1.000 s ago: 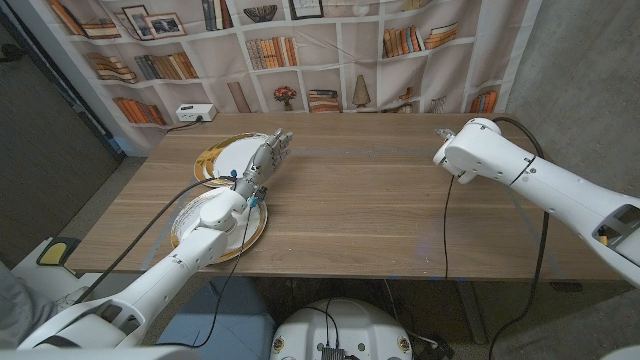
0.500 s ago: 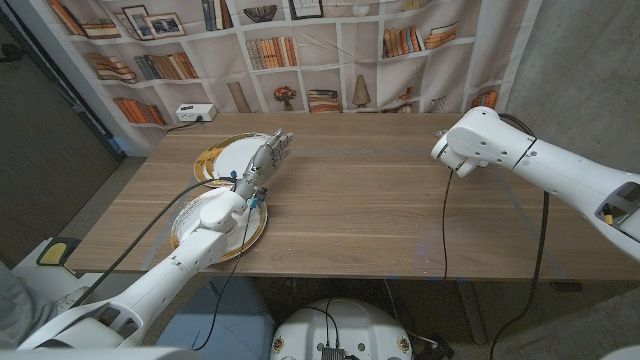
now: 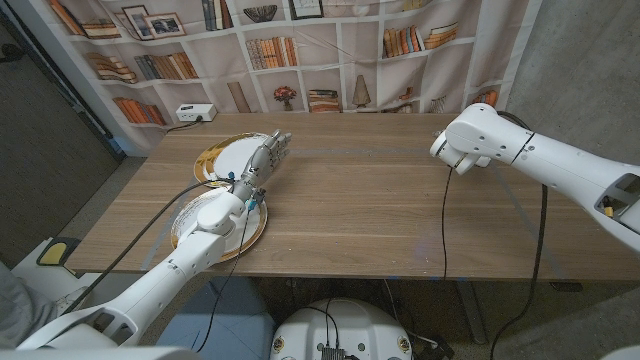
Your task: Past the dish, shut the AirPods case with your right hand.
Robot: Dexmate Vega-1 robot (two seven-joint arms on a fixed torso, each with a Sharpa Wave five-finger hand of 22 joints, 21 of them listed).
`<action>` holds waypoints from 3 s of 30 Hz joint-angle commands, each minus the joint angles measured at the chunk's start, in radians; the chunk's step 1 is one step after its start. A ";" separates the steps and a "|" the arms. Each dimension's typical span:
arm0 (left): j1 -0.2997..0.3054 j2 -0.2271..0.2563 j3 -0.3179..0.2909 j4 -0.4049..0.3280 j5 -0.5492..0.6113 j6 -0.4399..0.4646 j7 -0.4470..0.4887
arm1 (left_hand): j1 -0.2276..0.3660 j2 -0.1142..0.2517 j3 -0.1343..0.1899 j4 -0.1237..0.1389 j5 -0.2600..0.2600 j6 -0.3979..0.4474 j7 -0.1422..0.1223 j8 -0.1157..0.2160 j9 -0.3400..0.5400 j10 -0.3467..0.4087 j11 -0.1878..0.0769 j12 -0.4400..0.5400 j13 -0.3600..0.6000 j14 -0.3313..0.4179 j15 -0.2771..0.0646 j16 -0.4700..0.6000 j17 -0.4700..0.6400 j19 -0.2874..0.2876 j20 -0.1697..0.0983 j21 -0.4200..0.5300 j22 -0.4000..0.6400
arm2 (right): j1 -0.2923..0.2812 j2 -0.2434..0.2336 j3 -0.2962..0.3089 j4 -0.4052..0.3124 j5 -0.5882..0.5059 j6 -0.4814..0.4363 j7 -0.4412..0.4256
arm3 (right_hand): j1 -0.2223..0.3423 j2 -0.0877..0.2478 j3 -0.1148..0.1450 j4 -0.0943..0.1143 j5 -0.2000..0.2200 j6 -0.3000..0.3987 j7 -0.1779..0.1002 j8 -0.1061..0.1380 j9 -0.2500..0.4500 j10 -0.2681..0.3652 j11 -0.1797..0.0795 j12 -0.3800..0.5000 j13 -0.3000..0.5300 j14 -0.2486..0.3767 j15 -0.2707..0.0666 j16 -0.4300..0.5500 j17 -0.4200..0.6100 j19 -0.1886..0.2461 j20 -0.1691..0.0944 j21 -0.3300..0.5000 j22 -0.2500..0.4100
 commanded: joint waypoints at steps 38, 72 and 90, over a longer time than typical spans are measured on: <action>0.059 0.027 -0.015 -0.075 0.004 -0.007 0.028 | -0.001 0.000 0.002 -0.009 -0.003 0.012 0.001 -0.001 0.004 0.005 -0.002 0.000 0.005 0.004 -0.004 -0.002 0.003 -0.006 -0.002 -0.005 0.004 | 0.190 -0.017 -0.148 0.139 0.194 0.000 -0.004 | -0.004 0.012 -0.009 0.007 0.005 -0.019 0.033 0.009 0.003 0.087 -0.001 0.018 0.008 0.102 -0.019 0.028 0.011 0.055 -0.005 0.008 0.003; 0.094 0.050 -0.042 -0.127 0.015 -0.031 0.057 | -0.004 0.001 0.002 -0.012 -0.003 0.017 0.000 -0.001 0.004 0.013 -0.006 0.002 0.005 0.005 -0.009 -0.002 0.003 -0.004 -0.004 -0.005 0.004 | 0.262 0.026 -0.217 0.256 0.249 0.000 -0.004 | 0.040 0.046 0.015 -0.009 0.001 -0.017 0.035 0.013 0.002 0.125 -0.002 0.019 0.012 0.061 -0.010 0.007 0.011 0.032 -0.012 -0.003 0.003; 0.092 0.050 -0.046 -0.123 0.011 -0.031 0.054 | -0.005 0.001 0.001 -0.014 -0.003 0.018 0.000 -0.001 0.004 0.017 -0.005 0.002 0.005 0.005 -0.009 -0.002 0.003 -0.004 -0.005 -0.005 0.004 | 0.242 0.071 -0.197 0.325 0.211 0.000 -0.004 | 0.043 0.048 0.015 -0.009 0.000 -0.018 0.036 0.013 0.002 0.128 -0.002 0.016 0.013 0.069 -0.013 0.010 0.010 0.040 -0.019 0.001 0.003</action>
